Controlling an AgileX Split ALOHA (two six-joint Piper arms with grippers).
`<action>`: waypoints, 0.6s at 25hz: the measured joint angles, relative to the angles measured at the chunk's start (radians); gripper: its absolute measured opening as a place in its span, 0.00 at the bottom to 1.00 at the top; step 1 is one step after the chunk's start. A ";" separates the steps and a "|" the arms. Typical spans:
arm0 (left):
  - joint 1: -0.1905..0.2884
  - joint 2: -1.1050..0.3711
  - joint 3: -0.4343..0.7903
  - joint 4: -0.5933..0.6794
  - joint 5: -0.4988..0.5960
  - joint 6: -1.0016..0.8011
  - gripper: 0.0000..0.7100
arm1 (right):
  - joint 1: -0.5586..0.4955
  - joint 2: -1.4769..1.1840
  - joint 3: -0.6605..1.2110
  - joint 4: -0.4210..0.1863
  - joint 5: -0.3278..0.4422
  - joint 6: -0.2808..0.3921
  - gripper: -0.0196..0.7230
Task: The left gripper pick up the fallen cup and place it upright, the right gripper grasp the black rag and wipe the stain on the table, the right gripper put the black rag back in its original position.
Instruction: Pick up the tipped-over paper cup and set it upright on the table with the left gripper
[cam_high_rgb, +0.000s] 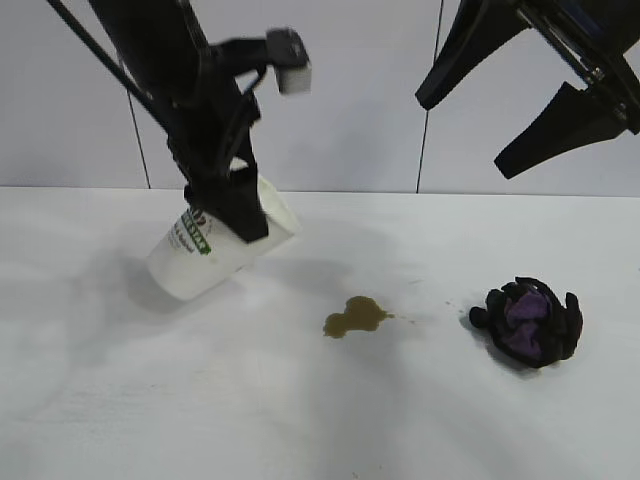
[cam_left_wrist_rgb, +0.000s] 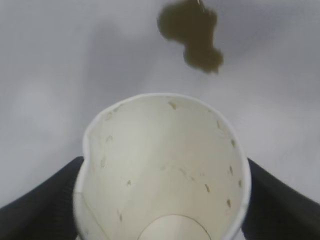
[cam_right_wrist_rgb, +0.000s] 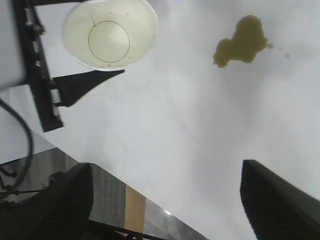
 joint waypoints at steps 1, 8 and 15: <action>0.041 -0.015 0.000 -0.110 0.011 0.061 0.77 | 0.000 0.000 0.000 0.000 0.000 0.000 0.78; 0.315 -0.038 0.003 -0.664 0.293 0.415 0.77 | 0.000 0.000 0.000 0.000 0.000 0.000 0.78; 0.498 -0.038 0.114 -0.793 0.340 0.623 0.77 | 0.000 0.000 0.000 0.000 0.000 0.000 0.78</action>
